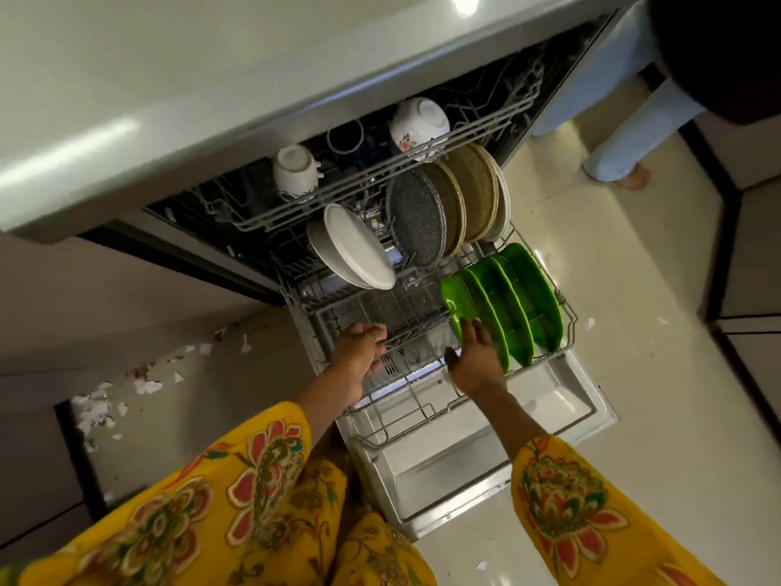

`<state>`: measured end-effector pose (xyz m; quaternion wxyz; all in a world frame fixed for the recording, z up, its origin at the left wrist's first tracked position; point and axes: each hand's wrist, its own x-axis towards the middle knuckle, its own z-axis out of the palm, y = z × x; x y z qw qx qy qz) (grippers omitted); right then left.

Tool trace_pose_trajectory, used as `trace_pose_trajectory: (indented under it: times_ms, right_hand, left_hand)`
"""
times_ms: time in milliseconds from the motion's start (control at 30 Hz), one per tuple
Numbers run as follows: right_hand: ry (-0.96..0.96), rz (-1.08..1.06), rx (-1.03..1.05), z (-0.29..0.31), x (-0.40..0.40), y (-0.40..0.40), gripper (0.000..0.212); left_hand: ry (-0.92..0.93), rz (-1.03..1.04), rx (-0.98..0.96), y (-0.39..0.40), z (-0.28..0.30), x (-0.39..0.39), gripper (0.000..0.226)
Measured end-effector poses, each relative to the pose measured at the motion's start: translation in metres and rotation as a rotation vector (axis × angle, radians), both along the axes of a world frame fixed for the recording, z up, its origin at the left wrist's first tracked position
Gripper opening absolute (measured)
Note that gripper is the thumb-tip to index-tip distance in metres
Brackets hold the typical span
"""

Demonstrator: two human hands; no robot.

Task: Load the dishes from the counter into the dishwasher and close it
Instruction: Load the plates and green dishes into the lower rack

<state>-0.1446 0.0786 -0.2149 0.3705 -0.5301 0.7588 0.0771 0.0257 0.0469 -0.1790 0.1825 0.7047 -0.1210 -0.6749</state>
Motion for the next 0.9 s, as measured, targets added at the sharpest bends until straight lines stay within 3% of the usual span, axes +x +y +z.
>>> trace_pose_trajectory:
  times_ms: [467, 900]
  right_hand:
    - [-0.141, 0.171, -0.265, 0.12, 0.087, 0.039, 0.06]
    - [-0.362, 0.543, -0.481, 0.231, 0.274, 0.026, 0.061]
  left_hand:
    - [0.014, 0.255, -0.251, 0.052, 0.111, 0.064, 0.019]
    - [-0.078, 0.615, -0.641, 0.09, 0.211, 0.229, 0.012]
